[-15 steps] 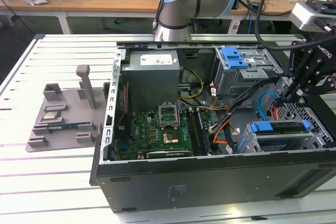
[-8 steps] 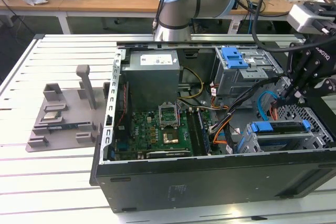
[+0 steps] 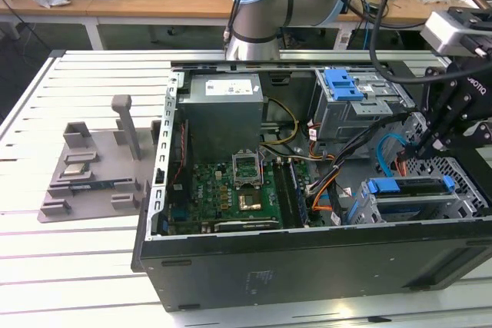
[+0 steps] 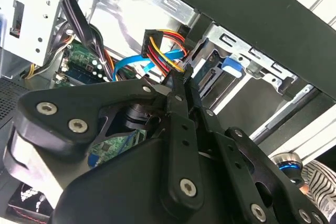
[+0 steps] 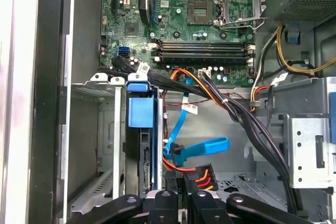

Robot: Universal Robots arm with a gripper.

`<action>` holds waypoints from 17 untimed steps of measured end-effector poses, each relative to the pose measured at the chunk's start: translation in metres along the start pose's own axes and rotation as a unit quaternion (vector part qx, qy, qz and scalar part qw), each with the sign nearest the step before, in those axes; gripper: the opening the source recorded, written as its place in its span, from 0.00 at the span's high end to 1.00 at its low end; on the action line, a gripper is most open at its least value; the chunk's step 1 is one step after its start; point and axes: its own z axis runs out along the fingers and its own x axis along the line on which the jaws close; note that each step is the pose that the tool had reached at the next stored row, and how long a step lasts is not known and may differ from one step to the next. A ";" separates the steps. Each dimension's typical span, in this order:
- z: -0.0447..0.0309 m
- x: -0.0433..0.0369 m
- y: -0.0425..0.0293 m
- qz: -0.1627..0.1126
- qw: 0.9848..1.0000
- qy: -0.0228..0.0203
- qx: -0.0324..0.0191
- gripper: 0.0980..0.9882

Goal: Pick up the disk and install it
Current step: 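Insert the first disk wire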

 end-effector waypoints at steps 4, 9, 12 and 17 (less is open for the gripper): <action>0.0005 0.0018 0.0007 0.000 1.000 0.000 0.000 0.92; 0.0008 0.0045 0.0014 0.000 1.000 0.000 0.000 0.92; 0.0012 0.0113 0.0019 0.000 1.000 0.000 0.000 0.92; 0.0050 0.0221 0.0019 0.000 1.000 0.000 0.000 0.92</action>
